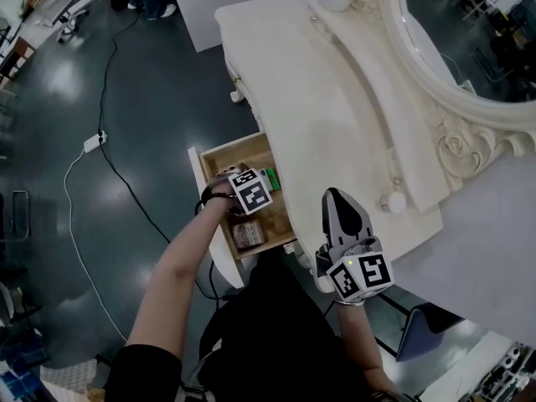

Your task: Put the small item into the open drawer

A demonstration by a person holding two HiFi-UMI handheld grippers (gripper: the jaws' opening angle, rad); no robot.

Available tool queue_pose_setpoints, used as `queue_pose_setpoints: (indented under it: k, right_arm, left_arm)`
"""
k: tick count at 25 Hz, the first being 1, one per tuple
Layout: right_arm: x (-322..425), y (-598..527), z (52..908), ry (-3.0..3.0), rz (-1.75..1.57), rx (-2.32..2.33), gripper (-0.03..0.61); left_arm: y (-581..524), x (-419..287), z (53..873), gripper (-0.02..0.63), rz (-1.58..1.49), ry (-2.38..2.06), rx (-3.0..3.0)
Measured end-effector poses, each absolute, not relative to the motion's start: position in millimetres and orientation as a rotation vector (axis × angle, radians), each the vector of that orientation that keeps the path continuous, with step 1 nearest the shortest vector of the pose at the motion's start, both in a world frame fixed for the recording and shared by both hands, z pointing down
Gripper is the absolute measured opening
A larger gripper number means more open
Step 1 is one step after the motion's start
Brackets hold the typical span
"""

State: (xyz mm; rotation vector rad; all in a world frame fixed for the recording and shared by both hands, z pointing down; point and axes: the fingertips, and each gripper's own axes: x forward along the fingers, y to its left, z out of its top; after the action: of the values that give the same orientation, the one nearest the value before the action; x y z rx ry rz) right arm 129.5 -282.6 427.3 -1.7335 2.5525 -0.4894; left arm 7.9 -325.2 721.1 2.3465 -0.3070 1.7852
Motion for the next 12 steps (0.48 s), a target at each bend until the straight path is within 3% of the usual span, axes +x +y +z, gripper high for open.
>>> queue_pose_setpoints:
  k: [6,12]
  right_arm:
    - [124.8,-284.5,427.1,2.565,-0.493,-1.721,0.005]
    - [118.2,-285.1,422.4,2.579,-0.476,-1.700,0.005]
  left_arm:
    - [-327.0,8.0,719.6,0.357,1.764,-0.336,2.345]
    - [-349.2,10.9,665.0,0.331,1.527,-0.513,2.441]
